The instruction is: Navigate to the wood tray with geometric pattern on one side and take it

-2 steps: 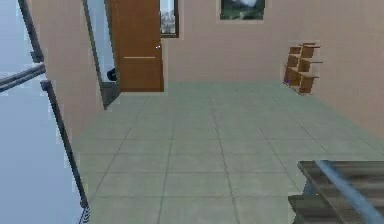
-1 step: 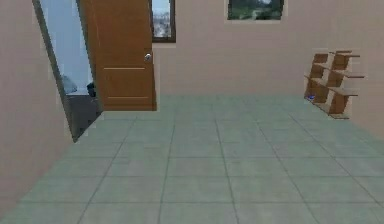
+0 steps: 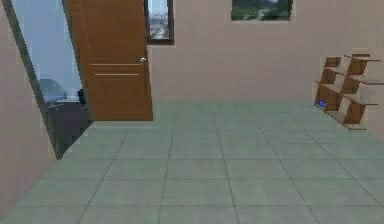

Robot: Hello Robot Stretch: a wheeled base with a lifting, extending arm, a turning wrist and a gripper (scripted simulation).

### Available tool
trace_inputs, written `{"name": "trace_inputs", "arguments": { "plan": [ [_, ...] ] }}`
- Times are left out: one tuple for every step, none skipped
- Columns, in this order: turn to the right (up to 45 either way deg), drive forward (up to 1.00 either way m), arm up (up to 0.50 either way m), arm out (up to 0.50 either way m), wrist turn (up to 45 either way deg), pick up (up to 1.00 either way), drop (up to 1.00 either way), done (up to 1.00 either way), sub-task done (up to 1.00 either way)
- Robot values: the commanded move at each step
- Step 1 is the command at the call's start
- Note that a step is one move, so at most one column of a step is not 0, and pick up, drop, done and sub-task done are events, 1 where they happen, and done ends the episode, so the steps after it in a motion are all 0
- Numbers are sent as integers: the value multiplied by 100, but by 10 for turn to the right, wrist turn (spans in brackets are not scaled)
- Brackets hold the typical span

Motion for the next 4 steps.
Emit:
{"name": "trace_inputs", "arguments": {
  "plan": [
    [-240, 0, 0, 0, 0, 0, 0, 0, 0],
    [0, 100, 0, 0, 0, 0, 0, 0, 0],
    [0, 100, 0, 0, 0, 0, 0, 0, 0],
    [0, 45, 0, 0, 0, 0, 0, 0, 0]
  ]
}}
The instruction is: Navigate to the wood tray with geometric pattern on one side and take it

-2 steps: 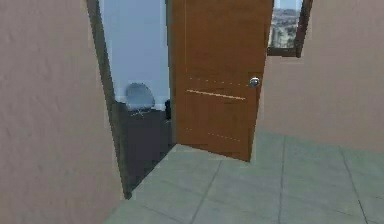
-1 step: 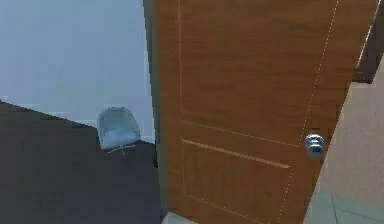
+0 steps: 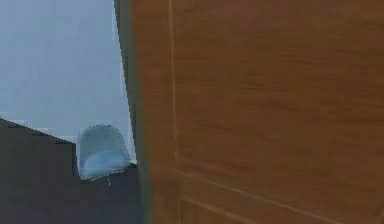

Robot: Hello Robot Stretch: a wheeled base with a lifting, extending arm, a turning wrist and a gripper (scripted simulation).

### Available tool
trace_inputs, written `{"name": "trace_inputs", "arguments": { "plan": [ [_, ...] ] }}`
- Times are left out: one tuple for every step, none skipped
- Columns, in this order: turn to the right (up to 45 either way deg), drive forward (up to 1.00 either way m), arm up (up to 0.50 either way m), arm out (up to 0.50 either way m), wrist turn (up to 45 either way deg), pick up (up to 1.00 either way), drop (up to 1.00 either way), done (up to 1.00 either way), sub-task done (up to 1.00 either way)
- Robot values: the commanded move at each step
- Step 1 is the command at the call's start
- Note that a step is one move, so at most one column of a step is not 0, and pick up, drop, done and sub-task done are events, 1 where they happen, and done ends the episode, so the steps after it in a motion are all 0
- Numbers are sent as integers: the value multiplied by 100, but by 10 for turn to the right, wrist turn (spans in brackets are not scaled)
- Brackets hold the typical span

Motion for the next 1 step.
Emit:
{"name": "trace_inputs", "arguments": {
  "plan": [
    [-360, 0, 0, 0, 0, 0, 0, 0, 0]
  ]
}}
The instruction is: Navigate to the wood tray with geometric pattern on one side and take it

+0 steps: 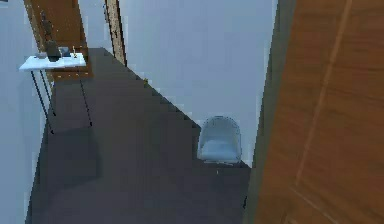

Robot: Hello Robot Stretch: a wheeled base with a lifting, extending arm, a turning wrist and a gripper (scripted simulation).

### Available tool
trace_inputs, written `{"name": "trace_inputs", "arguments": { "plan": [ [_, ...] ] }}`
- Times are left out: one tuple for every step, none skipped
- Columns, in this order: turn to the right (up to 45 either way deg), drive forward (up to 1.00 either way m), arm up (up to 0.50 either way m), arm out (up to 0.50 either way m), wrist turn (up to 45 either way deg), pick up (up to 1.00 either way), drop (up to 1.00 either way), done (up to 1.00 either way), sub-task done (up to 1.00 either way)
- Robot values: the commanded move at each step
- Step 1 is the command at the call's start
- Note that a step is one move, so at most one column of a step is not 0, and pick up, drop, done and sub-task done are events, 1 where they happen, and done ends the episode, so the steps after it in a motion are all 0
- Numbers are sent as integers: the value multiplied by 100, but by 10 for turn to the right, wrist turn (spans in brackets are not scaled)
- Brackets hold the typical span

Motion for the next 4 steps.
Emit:
{"name": "trace_inputs", "arguments": {
  "plan": [
    [0, 35, 0, 0, 0, 0, 0, 0, 0],
    [-210, 0, 0, 0, 0, 0, 0, 0, 0],
    [0, 100, 0, 0, 0, 0, 0, 0, 0],
    [0, 100, 0, 0, 0, 0, 0, 0, 0]
  ]
}}
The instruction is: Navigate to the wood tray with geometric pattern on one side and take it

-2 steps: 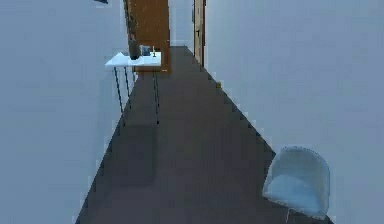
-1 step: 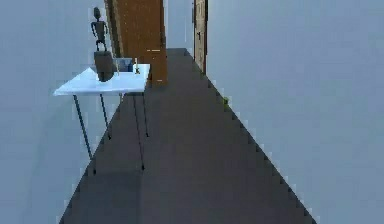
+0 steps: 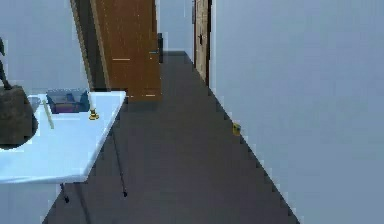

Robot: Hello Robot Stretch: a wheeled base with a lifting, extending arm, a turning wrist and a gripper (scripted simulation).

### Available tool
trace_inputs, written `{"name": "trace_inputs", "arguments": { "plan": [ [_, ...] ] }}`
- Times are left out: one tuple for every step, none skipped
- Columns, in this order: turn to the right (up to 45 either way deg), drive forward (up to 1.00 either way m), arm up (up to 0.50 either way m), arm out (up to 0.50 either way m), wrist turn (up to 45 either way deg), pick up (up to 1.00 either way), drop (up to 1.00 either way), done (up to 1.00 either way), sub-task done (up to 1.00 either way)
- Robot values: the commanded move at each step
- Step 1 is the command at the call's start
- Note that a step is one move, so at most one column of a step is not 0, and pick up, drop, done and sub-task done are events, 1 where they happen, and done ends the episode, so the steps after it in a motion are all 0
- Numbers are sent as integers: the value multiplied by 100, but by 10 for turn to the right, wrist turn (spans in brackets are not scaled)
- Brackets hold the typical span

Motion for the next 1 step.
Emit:
{"name": "trace_inputs", "arguments": {
  "plan": [
    [-60, 0, 0, 0, 0, 0, 0, 0, 0]
  ]
}}
